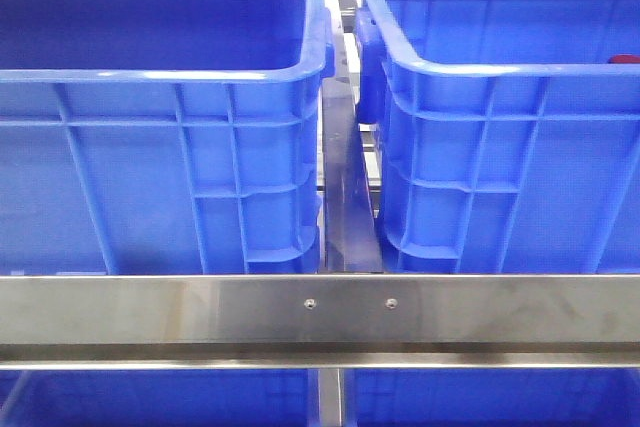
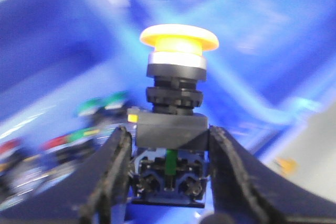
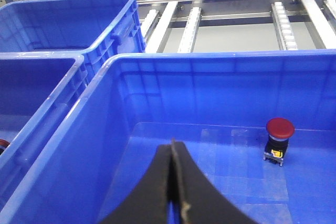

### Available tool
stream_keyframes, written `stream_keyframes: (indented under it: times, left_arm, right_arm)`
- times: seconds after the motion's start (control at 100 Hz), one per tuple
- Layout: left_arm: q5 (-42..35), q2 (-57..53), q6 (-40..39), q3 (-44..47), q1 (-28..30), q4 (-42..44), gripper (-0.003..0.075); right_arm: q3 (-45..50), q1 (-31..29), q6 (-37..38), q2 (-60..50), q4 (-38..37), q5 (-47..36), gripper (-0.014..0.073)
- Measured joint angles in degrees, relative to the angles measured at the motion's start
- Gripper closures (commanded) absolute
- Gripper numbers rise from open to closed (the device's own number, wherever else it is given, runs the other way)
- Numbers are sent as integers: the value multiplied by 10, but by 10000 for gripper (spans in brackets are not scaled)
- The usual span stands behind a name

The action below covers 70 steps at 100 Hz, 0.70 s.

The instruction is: Pick red and yellow buttons and place in box

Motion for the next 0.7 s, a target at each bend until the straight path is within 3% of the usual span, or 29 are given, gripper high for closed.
stream_keyframes:
  times: [0.11, 0.18, 0.42, 0.49, 0.56, 0.7]
  left_arm:
    - [1, 0, 0, 0, -36, -1, 739]
    - [1, 0, 0, 0, -45, -1, 739]
    - [2, 0, 0, 0, -49, -1, 739]
    - [2, 0, 0, 0, -49, -1, 739]
    - [2, 0, 0, 0, -49, -1, 739]
    - [2, 0, 0, 0, -49, -1, 739]
  right_arm:
    - [0, 0, 0, 0, 0, 1, 646]
    - [0, 0, 0, 0, 0, 9, 587]
    - [0, 0, 0, 0, 6, 36, 153]
    - [0, 0, 0, 0, 26, 38, 65]
    - [0, 0, 0, 0, 58, 41, 24]
    - [0, 0, 0, 0, 117, 76, 20]
